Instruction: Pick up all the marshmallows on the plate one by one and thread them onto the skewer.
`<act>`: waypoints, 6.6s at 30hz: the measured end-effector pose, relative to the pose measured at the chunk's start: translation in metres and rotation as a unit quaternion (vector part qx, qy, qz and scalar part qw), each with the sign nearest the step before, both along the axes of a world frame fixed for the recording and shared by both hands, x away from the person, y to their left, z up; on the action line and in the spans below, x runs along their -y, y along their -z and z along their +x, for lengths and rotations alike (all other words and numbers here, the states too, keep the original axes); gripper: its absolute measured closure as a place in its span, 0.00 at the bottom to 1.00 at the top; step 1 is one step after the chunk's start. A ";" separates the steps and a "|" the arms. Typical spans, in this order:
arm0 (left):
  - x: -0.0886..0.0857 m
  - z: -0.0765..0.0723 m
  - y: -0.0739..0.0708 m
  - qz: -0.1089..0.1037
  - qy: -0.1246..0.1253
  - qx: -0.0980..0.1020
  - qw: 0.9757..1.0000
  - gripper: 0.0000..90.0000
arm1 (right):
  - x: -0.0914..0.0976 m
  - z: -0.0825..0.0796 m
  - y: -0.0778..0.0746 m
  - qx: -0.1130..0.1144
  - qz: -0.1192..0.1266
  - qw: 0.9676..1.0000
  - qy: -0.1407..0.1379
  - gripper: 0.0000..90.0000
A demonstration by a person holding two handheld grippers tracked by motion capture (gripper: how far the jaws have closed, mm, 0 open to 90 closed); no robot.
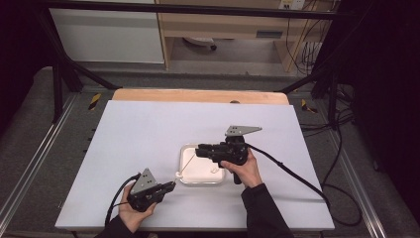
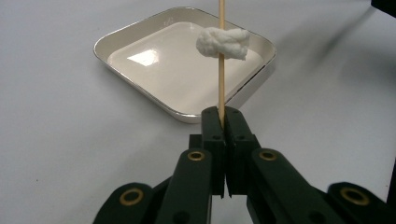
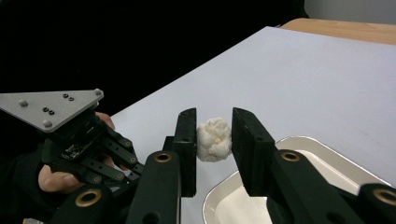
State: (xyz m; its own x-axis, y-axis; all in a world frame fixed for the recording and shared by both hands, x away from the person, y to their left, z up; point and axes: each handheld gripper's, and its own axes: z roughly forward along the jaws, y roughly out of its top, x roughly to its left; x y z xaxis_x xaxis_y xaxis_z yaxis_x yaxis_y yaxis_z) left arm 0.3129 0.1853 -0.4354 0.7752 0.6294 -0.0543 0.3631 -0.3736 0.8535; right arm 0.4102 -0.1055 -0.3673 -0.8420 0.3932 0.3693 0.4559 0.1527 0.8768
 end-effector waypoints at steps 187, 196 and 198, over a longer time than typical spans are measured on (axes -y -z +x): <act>0.006 0.004 0.002 0.010 0.003 -0.019 1.000 0.98 | 0.020 -0.008 0.062 0.042 -0.192 0.979 0.057 0.17; 0.007 0.005 0.003 0.015 0.006 -0.021 1.000 0.98 | 0.021 -0.003 0.076 0.026 -0.212 0.976 0.042 0.33; 0.007 0.004 0.003 0.015 0.005 -0.020 1.000 0.98 | 0.020 -0.002 0.077 0.024 -0.214 0.976 0.038 0.38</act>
State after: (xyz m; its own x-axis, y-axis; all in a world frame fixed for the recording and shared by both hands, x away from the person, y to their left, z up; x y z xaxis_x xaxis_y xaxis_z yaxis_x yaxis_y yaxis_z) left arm 0.3171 0.1783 -0.4386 0.7796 0.6226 -0.0677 0.3932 -0.4024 0.8267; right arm 0.4078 -0.1258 -0.4439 -0.8164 0.5653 0.1181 0.4403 0.4769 0.7607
